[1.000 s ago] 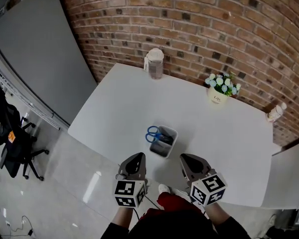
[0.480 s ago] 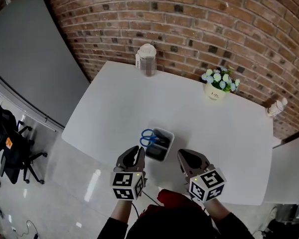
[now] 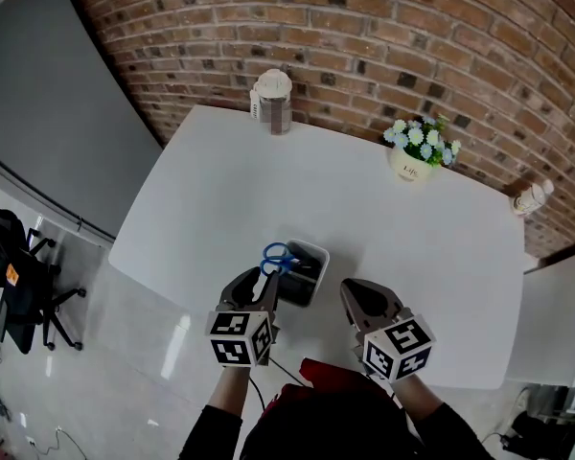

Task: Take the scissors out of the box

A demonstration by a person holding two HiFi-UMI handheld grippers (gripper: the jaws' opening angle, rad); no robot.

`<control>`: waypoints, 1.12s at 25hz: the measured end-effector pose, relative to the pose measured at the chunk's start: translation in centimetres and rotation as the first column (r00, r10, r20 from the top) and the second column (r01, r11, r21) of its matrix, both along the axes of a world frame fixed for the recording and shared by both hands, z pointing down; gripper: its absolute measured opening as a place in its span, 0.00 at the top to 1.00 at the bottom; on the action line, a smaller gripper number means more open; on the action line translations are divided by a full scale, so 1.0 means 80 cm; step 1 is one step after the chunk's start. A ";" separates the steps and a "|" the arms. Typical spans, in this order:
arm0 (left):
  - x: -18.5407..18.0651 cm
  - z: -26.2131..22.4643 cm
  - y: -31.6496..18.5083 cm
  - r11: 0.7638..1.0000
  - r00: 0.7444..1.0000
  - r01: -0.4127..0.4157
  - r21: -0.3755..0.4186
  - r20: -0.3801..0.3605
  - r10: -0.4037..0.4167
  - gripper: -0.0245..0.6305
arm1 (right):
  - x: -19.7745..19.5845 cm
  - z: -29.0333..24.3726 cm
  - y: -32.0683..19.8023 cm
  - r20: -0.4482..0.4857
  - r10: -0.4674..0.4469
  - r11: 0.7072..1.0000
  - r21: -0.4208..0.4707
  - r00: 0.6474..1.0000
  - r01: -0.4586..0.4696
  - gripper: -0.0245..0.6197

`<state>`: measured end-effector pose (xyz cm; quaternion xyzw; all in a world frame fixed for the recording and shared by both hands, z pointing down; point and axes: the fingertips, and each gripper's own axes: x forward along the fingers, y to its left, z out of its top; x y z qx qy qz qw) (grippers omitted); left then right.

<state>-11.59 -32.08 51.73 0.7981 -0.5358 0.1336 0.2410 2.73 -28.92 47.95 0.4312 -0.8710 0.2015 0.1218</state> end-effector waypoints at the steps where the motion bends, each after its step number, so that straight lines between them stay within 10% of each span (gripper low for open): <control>1: 0.001 0.001 -0.003 1.000 1.000 0.000 -0.004 -0.004 0.000 0.75 | 0.002 0.001 -0.001 -0.001 0.002 1.000 -0.003 1.000 -0.002 0.95; 28: 0.034 -0.010 -0.032 0.998 0.994 -0.056 0.013 -0.089 0.057 0.83 | 0.014 0.014 -0.013 0.002 0.006 1.000 -0.030 1.000 -0.006 0.95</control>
